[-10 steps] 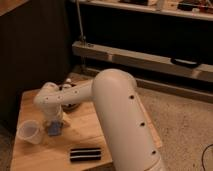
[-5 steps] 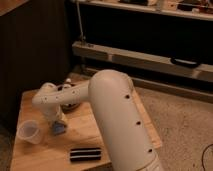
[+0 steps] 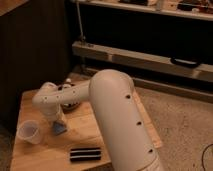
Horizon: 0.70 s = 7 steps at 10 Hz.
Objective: Place the white sponge in the ceramic cup
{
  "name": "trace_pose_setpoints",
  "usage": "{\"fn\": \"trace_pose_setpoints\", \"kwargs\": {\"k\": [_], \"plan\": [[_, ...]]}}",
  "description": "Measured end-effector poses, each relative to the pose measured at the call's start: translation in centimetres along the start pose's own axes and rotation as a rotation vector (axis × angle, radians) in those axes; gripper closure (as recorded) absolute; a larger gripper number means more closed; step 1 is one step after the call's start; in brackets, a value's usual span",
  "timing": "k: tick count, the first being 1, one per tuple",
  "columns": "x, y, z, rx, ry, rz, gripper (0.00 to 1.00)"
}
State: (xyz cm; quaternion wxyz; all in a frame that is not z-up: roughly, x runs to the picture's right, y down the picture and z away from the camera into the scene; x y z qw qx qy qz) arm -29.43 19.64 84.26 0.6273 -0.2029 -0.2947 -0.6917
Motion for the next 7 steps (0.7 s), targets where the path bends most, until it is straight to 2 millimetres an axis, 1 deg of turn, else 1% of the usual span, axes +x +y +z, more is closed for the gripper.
{"fn": "trace_pose_setpoints", "kwargs": {"k": [1, 2, 3, 5, 6, 7], "plan": [[-0.2, 0.3, -0.5, 0.008, 0.008, 0.014, 0.99], [0.1, 1.3, -1.7, 0.013, 0.034, 0.032, 0.99], [0.3, 2.6, -3.4, 0.016, 0.057, 0.054, 0.99], [0.1, 3.9, -6.6, 0.036, 0.092, 0.071, 0.99], [-0.1, 5.0, -8.4, 0.062, 0.118, 0.08, 0.99], [-0.3, 5.5, -10.1, 0.109, 0.145, 0.08, 0.99]]}}
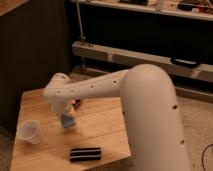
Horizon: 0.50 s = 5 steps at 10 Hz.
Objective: Place the white sponge in the ceramic cup
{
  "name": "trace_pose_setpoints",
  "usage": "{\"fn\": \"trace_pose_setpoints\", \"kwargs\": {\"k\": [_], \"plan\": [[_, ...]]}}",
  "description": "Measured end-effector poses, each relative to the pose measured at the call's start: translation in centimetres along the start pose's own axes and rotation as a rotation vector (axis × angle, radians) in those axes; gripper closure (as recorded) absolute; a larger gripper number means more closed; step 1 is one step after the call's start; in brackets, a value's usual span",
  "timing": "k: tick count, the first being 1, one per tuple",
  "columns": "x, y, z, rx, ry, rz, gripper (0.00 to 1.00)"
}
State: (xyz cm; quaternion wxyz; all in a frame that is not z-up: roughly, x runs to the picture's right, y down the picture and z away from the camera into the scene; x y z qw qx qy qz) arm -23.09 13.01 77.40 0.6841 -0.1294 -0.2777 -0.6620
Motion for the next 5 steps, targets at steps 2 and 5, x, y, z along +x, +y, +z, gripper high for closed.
{"fn": "trace_pose_setpoints", "kwargs": {"k": [2, 5], "plan": [[-0.6, 0.5, -2.9, 0.18, 0.046, -0.02, 0.99], [-2.9, -0.7, -6.5, 0.439, 0.096, -0.123, 0.99]]}}
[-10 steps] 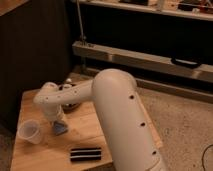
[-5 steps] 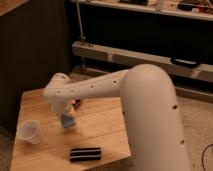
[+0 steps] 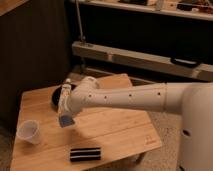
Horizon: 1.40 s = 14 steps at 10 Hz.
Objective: Place the white sponge in the ceramic cup
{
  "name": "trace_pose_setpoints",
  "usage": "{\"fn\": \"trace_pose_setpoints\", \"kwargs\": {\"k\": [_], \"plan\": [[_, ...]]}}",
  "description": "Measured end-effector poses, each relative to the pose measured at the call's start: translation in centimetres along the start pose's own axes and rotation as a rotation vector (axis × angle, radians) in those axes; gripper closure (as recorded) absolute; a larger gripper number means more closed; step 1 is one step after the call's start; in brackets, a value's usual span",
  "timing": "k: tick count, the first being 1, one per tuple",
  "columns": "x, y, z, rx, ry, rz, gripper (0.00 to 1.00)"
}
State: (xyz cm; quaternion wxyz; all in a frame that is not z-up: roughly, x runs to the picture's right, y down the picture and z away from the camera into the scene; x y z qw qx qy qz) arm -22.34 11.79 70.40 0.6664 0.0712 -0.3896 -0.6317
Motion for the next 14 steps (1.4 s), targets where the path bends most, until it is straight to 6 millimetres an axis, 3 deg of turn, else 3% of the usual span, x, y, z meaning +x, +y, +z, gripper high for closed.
{"fn": "trace_pose_setpoints", "kwargs": {"k": [3, 6, 14], "plan": [[-3.2, -4.8, -1.6, 0.169, 0.015, -0.214, 0.99], [-4.5, -7.3, -2.4, 0.258, 0.019, -0.35, 0.99], [-4.0, -7.9, -2.6, 0.274, 0.063, -0.379, 0.99]]}}
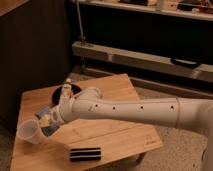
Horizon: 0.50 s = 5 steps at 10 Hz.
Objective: Place the white sponge in the ceramic cup
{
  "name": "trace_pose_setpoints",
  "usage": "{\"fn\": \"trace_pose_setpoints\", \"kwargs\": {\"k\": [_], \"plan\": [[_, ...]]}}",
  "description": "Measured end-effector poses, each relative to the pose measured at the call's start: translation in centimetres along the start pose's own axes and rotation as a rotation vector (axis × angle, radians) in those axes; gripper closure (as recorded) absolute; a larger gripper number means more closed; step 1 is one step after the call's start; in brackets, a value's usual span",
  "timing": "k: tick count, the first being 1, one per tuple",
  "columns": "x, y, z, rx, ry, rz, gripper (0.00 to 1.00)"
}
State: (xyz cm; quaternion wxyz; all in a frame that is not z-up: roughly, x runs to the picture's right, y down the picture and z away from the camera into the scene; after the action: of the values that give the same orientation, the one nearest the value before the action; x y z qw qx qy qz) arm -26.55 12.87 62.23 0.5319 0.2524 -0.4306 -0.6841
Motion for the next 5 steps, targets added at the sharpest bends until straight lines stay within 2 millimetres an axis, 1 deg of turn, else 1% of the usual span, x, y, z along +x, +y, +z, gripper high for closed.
{"fn": "trace_pose_setpoints", "kwargs": {"k": [1, 2, 3, 5], "plan": [[0.9, 0.1, 0.3, 0.0, 0.04, -0.012, 0.99], [2.2, 0.1, 1.2, 0.006, 0.059, -0.026, 0.99], [2.9, 0.0, 1.9, 0.013, 0.062, -0.03, 0.99], [4.3, -0.2, 2.5, 0.04, 0.068, -0.058, 0.99]]}}
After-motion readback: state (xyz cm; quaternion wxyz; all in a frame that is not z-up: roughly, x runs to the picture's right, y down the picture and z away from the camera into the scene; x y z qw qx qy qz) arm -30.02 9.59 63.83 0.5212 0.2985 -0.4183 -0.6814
